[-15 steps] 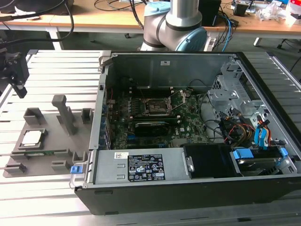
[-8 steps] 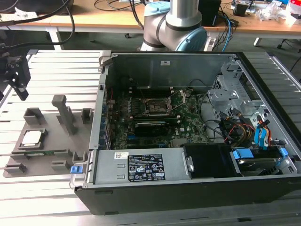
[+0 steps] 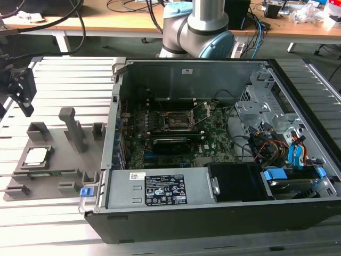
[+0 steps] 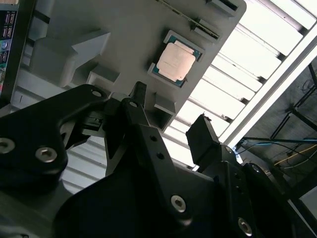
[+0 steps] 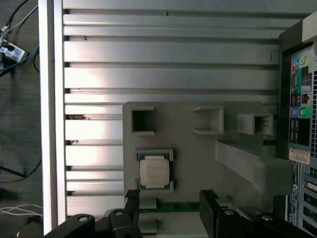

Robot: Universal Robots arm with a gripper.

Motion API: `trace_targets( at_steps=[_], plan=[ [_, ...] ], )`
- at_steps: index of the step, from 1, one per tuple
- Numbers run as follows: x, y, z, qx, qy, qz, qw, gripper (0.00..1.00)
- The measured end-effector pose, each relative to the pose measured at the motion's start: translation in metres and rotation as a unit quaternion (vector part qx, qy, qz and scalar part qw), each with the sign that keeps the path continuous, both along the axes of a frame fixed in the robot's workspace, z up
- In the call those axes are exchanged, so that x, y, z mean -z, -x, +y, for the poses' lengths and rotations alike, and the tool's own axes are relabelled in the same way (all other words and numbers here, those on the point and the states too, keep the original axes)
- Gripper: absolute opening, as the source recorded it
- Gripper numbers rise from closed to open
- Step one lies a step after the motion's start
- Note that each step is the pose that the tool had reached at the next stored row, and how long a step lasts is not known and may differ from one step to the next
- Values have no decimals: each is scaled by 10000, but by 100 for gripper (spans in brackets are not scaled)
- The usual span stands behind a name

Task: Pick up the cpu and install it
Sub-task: 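Pick up the cpu and move it towards the insertion slot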

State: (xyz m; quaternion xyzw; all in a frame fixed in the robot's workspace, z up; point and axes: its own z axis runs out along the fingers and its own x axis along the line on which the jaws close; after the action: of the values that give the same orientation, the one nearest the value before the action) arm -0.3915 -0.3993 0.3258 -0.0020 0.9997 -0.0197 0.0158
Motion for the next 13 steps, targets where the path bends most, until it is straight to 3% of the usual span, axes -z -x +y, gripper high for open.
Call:
trace_targets(
  at_steps=[13],
  plan=[
    [165,0,0,0,0,0,10000,60]
  ],
)
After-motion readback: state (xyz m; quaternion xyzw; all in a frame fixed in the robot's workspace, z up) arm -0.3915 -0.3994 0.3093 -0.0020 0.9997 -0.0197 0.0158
